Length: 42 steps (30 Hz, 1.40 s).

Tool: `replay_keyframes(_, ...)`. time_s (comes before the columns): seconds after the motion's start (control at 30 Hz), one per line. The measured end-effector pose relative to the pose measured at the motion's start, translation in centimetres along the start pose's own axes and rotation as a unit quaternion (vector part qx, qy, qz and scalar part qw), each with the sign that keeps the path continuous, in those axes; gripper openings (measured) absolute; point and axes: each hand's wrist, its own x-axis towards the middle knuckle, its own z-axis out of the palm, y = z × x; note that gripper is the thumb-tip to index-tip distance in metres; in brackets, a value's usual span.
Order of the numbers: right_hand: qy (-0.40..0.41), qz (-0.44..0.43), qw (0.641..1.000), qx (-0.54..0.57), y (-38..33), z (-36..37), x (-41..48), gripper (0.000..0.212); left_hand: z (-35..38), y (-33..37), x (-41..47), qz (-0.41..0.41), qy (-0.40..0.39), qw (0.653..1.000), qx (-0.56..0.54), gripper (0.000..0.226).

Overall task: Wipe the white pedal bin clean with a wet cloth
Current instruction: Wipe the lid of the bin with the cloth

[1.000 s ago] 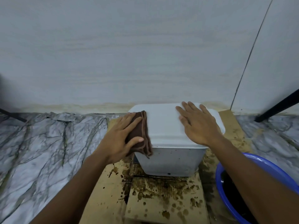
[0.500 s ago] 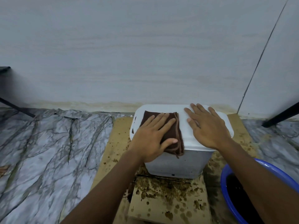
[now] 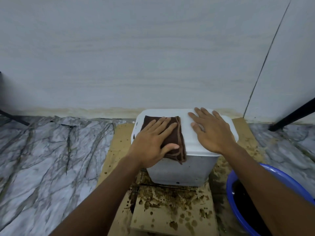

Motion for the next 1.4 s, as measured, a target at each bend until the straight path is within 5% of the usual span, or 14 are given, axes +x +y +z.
replay_keyframes(0.2, -0.004, -0.001, 1.000, -0.004, -0.6, 0.1, 0.1, 0.051, -0.5, -5.5, -3.6, -0.001, -0.033, 0.999, -0.007, 0.084)
replay_keyframes(0.53, 0.003, 0.000, 1.000, 0.005, -0.3, 0.0, 0.2, 0.050, 2.5, 3.2, 0.7, 0.036, 0.061, 0.995, 0.065, 0.082)
replay_keyframes(0.7, 0.003, -0.002, 1.000, 0.019, 0.0, -0.2, -0.1, 0.049, 1.2, 0.1, -0.4, 0.063, 0.043, 0.995, 0.062, 0.082)
replay_keyframes(0.87, 0.004, -0.003, 1.000, 0.014, -0.4, 0.0, 0.2, 0.049, 0.6, -5.4, -4.7, -0.030, 0.019, 0.999, 0.012, 0.087)
replay_keyframes(1.07, 0.006, 0.002, 1.000, 0.004, -0.5, 0.1, 0.2, 0.050, 1.2, 1.4, -0.8, -0.088, 0.051, 0.994, 0.042, 0.082)
replay_keyframes(1.2, 0.015, 0.004, 1.000, 0.001, -0.1, -0.1, 0.0, 0.049, 1.5, 5.3, 2.9, -0.039, 0.022, 0.999, 0.028, 0.082)
replay_keyframes(1.4, 0.013, -0.001, 1.000, 0.015, -0.1, 0.1, 0.0, 0.049, -0.1, -0.1, 0.0, 0.008, -0.002, 1.000, -0.012, 0.071)
